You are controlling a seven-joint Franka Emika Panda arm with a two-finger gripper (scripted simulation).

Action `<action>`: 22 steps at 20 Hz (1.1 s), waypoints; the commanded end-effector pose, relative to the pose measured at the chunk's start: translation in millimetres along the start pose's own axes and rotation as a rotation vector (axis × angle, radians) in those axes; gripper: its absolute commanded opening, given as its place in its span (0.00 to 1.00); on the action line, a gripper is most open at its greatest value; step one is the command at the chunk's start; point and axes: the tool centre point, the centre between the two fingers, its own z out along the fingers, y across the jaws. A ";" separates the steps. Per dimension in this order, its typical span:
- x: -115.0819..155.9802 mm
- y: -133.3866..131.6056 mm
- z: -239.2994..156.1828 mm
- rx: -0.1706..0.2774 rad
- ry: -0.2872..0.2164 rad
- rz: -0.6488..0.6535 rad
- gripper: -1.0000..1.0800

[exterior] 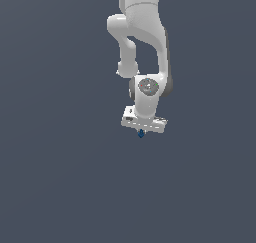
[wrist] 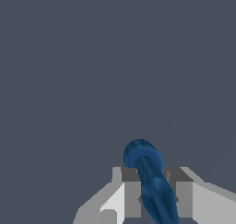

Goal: Pick up the object and move it to a goal position.

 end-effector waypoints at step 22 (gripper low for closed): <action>2.3 -23.4 -95.4 0.000 0.000 0.000 0.00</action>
